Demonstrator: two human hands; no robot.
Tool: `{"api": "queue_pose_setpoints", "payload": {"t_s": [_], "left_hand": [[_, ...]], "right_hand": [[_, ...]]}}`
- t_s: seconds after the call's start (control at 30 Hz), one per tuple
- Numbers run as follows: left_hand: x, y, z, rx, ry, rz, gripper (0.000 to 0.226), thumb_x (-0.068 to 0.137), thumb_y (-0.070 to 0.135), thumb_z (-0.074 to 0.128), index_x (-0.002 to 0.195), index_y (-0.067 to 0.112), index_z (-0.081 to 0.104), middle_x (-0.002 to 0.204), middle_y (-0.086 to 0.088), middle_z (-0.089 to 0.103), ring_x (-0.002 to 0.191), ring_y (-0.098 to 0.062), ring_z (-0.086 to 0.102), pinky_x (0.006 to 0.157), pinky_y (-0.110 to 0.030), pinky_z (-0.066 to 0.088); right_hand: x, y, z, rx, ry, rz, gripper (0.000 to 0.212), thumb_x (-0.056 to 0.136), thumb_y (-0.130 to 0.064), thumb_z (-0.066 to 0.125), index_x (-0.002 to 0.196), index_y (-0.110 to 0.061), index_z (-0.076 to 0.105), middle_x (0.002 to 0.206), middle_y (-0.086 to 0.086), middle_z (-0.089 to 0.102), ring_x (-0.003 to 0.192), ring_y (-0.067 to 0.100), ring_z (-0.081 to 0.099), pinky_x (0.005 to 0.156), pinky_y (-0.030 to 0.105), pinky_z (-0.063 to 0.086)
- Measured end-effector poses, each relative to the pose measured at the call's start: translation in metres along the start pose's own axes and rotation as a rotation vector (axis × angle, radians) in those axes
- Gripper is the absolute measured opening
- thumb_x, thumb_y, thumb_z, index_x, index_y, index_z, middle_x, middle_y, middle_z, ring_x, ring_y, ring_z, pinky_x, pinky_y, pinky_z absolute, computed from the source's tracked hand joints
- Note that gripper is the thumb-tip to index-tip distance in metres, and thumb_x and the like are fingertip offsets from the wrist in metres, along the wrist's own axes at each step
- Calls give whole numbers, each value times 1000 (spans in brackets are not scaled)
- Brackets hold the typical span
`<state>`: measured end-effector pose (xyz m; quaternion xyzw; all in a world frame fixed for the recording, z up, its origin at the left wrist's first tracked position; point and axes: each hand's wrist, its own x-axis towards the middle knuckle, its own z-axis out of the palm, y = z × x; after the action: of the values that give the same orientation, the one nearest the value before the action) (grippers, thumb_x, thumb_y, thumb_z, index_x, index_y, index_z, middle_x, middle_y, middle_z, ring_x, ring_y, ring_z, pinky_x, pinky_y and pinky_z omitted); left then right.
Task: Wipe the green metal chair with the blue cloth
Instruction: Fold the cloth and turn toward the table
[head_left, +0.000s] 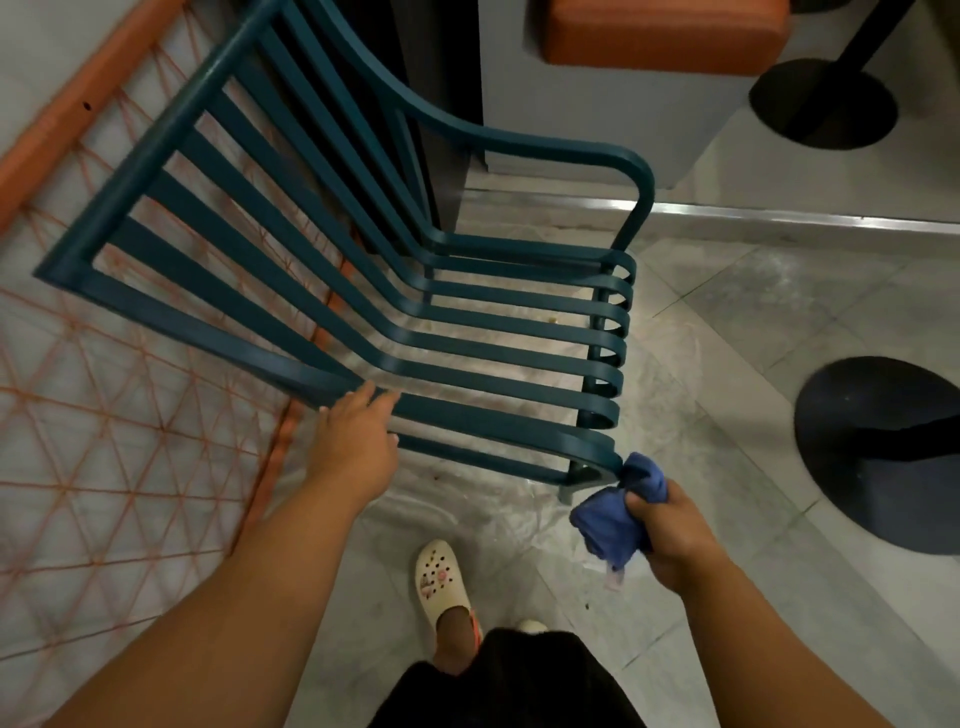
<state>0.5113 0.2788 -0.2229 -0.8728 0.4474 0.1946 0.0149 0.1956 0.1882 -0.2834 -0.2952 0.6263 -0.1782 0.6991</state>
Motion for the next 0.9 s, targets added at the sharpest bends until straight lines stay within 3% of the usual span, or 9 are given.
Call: {"api": "queue_pose_setpoints", "payload": {"t_s": [0.13,0.33,0.4,0.47,0.57,0.7,0.8,0.9], "left_hand": [[-2,16,-11,-70,-152,60,60,96,26,53,149,29,26,160,3,15,144,-23,20,115,-42,26],[-11,60,-20,-235,-227,90,58,96,25,54,148,32,28,155,4,28,138,-25,33,108,-42,38],[-20,75,-27,-279,-246,81,56,96,28,54,147,32,32,152,1,33,135,-26,38,103,-41,41],[-32,88,-34,-370,-276,111,52,94,36,55,143,33,38,149,0,39,132,-23,42,101,-38,42],[-51,105,-52,-676,-416,166,54,88,44,62,138,29,46,141,1,48,126,-14,48,101,-33,42],[-74,123,-96,-1012,-678,249,53,80,37,74,127,23,55,125,3,64,113,-9,60,92,-26,49],[-85,135,-135,-1056,-667,386,41,80,26,74,119,18,63,113,-1,70,109,-15,64,91,-29,50],[-97,148,-170,-905,-498,539,11,86,23,70,96,26,72,94,2,74,94,-13,69,82,-29,54]], "right_hand": [[-22,8,0,355,-85,115,37,92,-2,49,126,-18,49,116,19,59,106,37,57,82,45,50],[-52,-3,8,573,-322,195,73,70,-10,71,137,-22,44,132,35,48,102,52,55,77,56,49],[-60,-12,10,704,-394,176,82,64,-15,78,138,-13,43,132,32,50,105,49,56,86,58,47],[-73,-24,13,803,-487,123,77,71,-27,78,138,-7,45,135,29,48,117,45,52,100,58,40],[-101,-51,26,808,-582,84,75,77,-32,75,139,-3,43,142,29,41,129,42,42,110,54,29],[-147,-90,39,713,-618,-50,71,78,-25,71,138,-2,43,138,31,45,124,42,48,103,50,42],[-181,-114,40,530,-529,-195,53,79,-24,63,128,-7,55,130,26,55,115,36,57,99,45,46],[-216,-134,39,391,-432,-364,43,82,-23,58,121,-7,57,124,26,58,114,37,57,102,48,44]]}}
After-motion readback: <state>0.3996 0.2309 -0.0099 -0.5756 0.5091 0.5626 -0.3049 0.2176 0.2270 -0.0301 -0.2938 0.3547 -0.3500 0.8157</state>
